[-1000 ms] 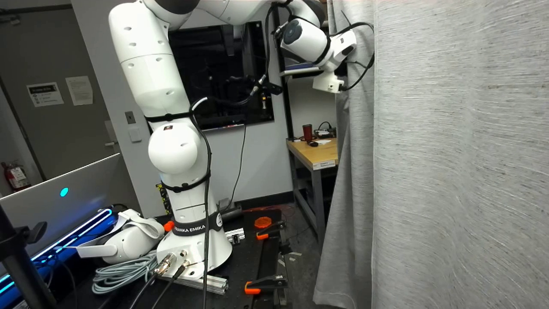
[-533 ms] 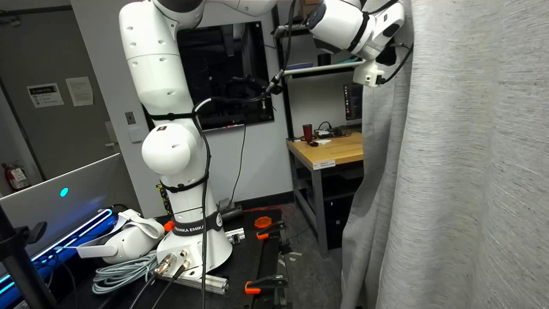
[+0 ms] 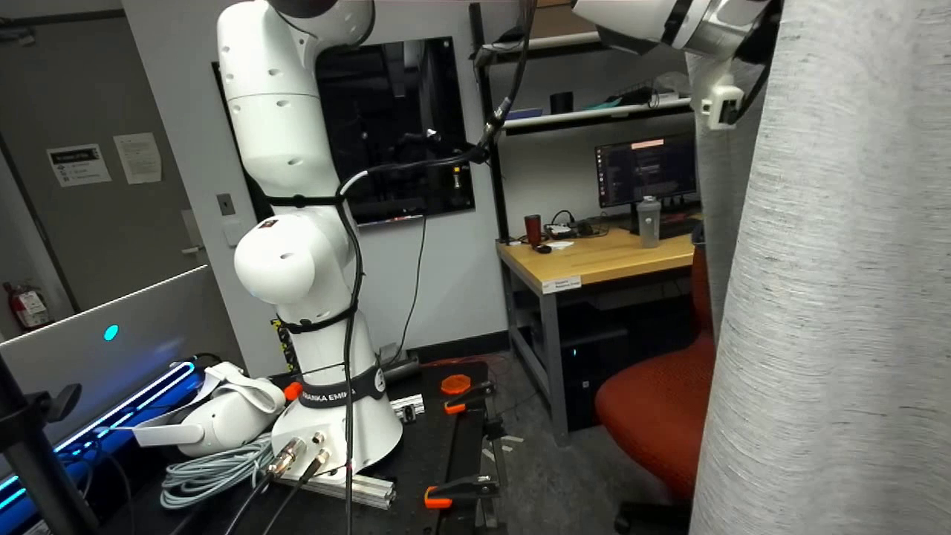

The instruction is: Move the curtains to the right

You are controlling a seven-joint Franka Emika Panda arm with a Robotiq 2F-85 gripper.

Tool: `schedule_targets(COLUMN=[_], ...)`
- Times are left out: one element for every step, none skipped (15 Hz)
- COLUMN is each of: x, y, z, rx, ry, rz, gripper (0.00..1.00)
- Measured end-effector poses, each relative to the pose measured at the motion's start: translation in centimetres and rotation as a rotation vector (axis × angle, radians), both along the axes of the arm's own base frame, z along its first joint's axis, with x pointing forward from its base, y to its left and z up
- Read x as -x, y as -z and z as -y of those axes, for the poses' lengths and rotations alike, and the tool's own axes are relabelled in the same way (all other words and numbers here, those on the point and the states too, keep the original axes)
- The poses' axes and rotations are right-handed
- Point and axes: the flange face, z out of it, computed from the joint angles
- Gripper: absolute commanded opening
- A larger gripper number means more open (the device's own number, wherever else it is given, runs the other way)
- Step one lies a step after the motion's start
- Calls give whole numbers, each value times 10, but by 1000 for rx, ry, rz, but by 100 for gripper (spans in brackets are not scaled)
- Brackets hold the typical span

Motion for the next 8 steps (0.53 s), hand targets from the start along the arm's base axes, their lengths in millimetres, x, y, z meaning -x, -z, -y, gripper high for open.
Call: schedule_targets(x=[-4, -10, -16, -21, -26, -29, -31, -32], y=[-1, -1, -1, -2, -3, -3, -5, -6], z=[13, 22, 29, 37, 45, 55, 68, 83], rx=[-11, -20, -24, -23, -20, -23, -20, -24], ry=[29, 51, 66, 79, 96, 123, 151, 182], rz=[7, 13, 19, 24, 30, 35, 41, 49], gripper=[0, 0, 0, 0, 0, 0, 0, 0])
